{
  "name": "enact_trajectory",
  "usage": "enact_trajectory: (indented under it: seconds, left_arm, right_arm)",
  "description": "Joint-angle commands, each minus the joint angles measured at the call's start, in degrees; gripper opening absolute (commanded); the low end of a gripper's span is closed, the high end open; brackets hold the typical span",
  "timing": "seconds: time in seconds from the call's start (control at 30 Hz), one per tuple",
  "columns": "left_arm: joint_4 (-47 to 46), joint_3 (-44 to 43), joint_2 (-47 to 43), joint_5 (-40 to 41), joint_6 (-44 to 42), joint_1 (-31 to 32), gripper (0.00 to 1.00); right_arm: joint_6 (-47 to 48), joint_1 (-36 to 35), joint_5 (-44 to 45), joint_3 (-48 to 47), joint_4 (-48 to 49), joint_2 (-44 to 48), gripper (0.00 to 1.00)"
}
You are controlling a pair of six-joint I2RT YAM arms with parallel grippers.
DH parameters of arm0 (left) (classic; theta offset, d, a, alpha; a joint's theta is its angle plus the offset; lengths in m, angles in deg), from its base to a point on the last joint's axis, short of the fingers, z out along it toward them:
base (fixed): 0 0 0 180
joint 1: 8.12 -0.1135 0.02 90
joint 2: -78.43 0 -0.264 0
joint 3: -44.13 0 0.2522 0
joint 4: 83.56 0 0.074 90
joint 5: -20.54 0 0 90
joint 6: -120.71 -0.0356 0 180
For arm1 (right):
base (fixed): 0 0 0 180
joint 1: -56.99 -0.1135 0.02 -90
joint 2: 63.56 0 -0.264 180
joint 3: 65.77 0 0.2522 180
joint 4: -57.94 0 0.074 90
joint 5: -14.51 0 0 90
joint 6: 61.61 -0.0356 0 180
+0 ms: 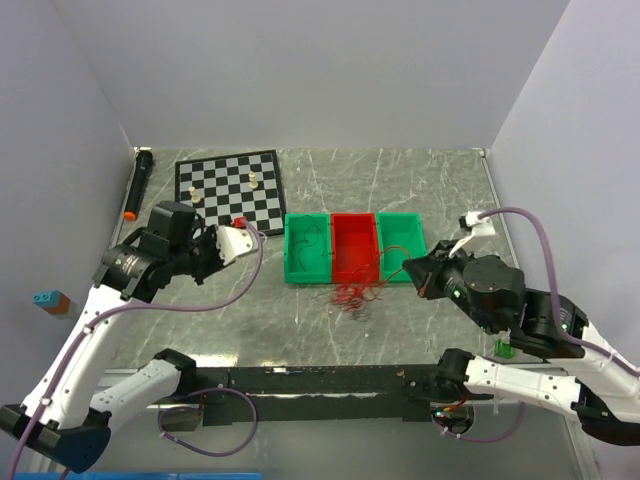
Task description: Untangle the cables
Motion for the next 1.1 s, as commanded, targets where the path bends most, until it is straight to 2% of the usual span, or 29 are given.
enact_trajectory:
  seconds: [0.0, 0.43, 0.5, 0.53, 0.57, 0.67, 0.8, 0.93, 1.07]
  left_arm:
    - [3.64, -3.72, 0.84, -7.49, 1.70, -0.17, 0.01]
    - [4.60, -13.21, 3.74, -16.27, 4.78, -0.09, 0.01]
    - [4.61, -13.91, 4.27, -17.68, 5.39, -0.09, 0.01]
    - [4.61, -14.18, 4.35, -18.47, 5.48, -0.09, 0.01]
    - [4.52, -14.36, 4.53, -18.91, 5.74, -0.09, 0.01]
    - [3.73, -14.62, 4.44, -20.32, 6.27, -0.09, 0.01]
    - [2.85, -14.80, 4.00, -22.17, 6.71, 0.00, 0.01]
    - [3.37, -15.67, 4.35, -23.05, 6.36, 0.00, 0.01]
    - [4.08, -15.68, 4.01, -24.10, 5.31, 0.09, 0.01]
  right_arm:
    - [-2.37, 0.06, -6.23, 2.61, 4.39, -0.14, 0.00]
    - [-11.70, 0.06, -14.94, 24.59, 7.65, -1.28, 0.00]
    - [-10.74, 0.06, -15.55, 24.69, 8.08, -2.16, 0.16]
    - [-9.16, 0.15, -15.64, 23.90, 8.69, -2.60, 0.31]
    - [-6.80, 0.06, -15.82, 22.50, 9.22, -3.21, 0.41]
    - [0.50, -0.03, -17.31, 18.81, 13.87, -4.19, 0.64]
    - [8.32, -0.03, -20.46, 16.77, 22.29, -6.29, 0.71]
    - [13.52, -0.03, -32.31, 19.75, 38.80, -9.45, 0.74]
    - [15.19, -0.55, -39.89, 24.85, 54.28, -13.15, 0.75]
